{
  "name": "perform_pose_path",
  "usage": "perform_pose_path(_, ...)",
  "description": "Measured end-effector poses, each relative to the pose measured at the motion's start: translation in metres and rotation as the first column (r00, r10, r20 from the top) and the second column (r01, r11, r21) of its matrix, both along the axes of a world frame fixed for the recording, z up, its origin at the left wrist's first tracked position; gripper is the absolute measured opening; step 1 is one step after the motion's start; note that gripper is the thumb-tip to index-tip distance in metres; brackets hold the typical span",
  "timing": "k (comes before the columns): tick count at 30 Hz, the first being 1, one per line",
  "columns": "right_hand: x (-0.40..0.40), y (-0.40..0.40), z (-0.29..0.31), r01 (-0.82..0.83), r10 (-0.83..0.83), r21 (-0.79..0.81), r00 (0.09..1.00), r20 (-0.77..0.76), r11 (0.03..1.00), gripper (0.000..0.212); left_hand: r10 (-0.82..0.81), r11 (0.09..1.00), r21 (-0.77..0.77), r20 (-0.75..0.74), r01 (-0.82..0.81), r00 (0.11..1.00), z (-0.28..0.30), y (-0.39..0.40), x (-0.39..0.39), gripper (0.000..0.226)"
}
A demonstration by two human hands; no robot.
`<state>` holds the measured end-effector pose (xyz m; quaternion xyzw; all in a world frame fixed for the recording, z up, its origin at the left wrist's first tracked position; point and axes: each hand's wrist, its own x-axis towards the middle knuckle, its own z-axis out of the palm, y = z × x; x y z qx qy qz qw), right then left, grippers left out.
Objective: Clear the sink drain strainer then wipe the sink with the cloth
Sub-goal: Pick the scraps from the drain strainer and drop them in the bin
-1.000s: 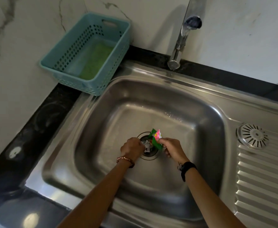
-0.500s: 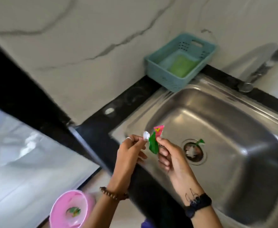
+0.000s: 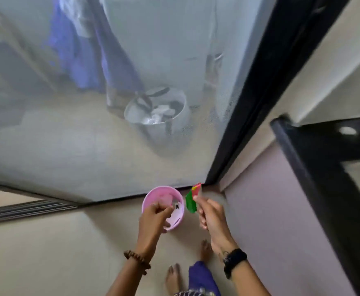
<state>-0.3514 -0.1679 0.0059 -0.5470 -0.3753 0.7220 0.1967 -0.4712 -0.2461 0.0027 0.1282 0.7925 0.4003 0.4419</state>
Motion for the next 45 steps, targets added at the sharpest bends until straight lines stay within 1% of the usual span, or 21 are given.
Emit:
perform_pose_path(2,-0.024,0.001,-0.053,-0.147,0.135,0.056,0.973,0.186,0.988,0.032,0.014,0.997,-0.076,0.003,-0.014,1.000,-0.050,-0.001,-0.022,0.017)
perform_pose_path(4,-0.045,0.004,-0.113,-0.288,0.239,0.091,0.903,0.359,0.953,0.038,0.008,0.990,-0.140,0.003,-0.007,1.000,-0.107,0.001,-0.040,0.015)
perform_pose_path(6,-0.064,0.008,-0.170,-0.369,0.299,0.077,0.844,0.445,0.926,0.042,-0.003,0.980,-0.201,0.005,0.004,1.000,-0.161,0.005,-0.054,0.012)
perform_pose_path(8,-0.083,0.010,-0.234,-0.413,0.345,0.032,0.798,0.494,0.910,0.040,-0.004,0.969,-0.246,0.002,0.005,1.000,-0.220,0.006,-0.068,0.007)
perform_pose_path(11,-0.107,0.015,-0.322,-0.434,0.387,-0.037,0.757,0.527,0.900,0.030,0.030,0.959,-0.280,-0.009,-0.031,1.000,-0.303,0.004,-0.083,0.006)
perform_pose_path(13,-0.121,0.013,-0.375,-0.421,0.401,-0.082,0.760,0.511,0.903,0.030,0.068,0.950,-0.306,-0.009,-0.068,0.998,-0.353,-0.001,-0.089,0.005)
perform_pose_path(15,-0.129,0.010,-0.411,-0.387,0.426,-0.181,0.782,0.455,0.904,0.030,0.121,0.951,-0.296,0.085,-0.091,0.989,-0.391,-0.006,-0.093,0.006)
perform_pose_path(18,-0.131,0.003,-0.437,-0.375,0.474,-0.308,0.797,0.375,0.874,0.026,0.155,0.954,-0.289,0.253,-0.078,0.955,-0.418,-0.004,-0.090,0.043)
perform_pose_path(20,-0.127,0.002,-0.436,-0.358,0.452,-0.295,0.811,0.372,0.886,0.029,0.188,0.947,-0.303,0.269,-0.102,0.945,-0.415,0.002,-0.085,0.050)
perform_pose_path(22,-0.122,0.003,-0.419,-0.291,0.384,-0.292,0.855,0.348,0.911,0.025,0.285,0.939,-0.279,0.302,-0.201,0.910,-0.402,0.007,-0.080,0.038)
perform_pose_path(24,-0.116,0.006,-0.386,-0.150,0.251,-0.337,0.926,0.281,0.930,0.015,0.454,0.888,-0.268,0.384,-0.373,0.804,-0.376,0.013,-0.074,0.018)
perform_pose_path(26,-0.109,0.009,-0.344,0.009,0.087,-0.384,0.968,0.234,0.923,0.012,0.579,0.811,-0.273,0.499,-0.517,0.645,-0.338,0.023,-0.065,0.021)
perform_pose_path(27,-0.105,0.011,-0.318,0.077,0.009,-0.408,0.979,0.205,0.910,0.014,0.591,0.792,-0.261,0.552,-0.551,0.588,-0.313,0.029,-0.059,0.025)
perform_pose_path(28,-0.099,0.015,-0.287,0.135,-0.067,-0.437,0.984,0.168,0.889,0.016,0.577,0.792,-0.239,0.592,-0.561,0.562,-0.285,0.036,-0.052,0.026)
perform_pose_path(30,-0.087,0.024,-0.224,0.205,-0.198,-0.488,0.978,0.066,0.848,0.019,0.507,0.821,-0.176,0.662,-0.543,0.552,-0.222,0.049,-0.035,0.027)
perform_pose_path(32,-0.066,0.035,-0.150,0.246,-0.304,-0.485,0.952,-0.043,0.839,0.020,0.399,0.863,-0.105,0.739,-0.493,0.542,-0.147,0.063,-0.015,0.027)
perform_pose_path(35,-0.025,0.043,-0.044,0.293,-0.400,-0.419,0.897,-0.191,0.859,0.018,0.218,0.920,-0.002,0.834,-0.392,0.506,-0.043,0.075,0.013,0.027)
perform_pose_path(39,0.049,0.043,0.079,0.377,-0.457,-0.280,0.825,-0.332,0.883,0.017,-0.067,0.975,0.159,0.876,-0.156,0.477,0.073,0.084,0.060,0.028)
perform_pose_path(42,0.106,0.040,0.136,0.500,-0.512,-0.134,0.783,-0.352,0.856,0.017,-0.294,0.951,0.304,0.816,0.062,0.498,0.126,0.094,0.106,0.027)
perform_pose_path(43,0.128,0.038,0.150,0.550,-0.544,-0.090,0.763,-0.349,0.830,0.017,-0.400,0.914,0.367,0.756,0.171,0.518,0.141,0.098,0.126,0.027)
perform_pose_path(45,0.173,0.033,0.170,0.641,-0.610,-0.021,0.720,-0.331,0.767,0.016,-0.614,0.789,0.463,0.573,0.404,0.543,0.161,0.107,0.171,0.025)
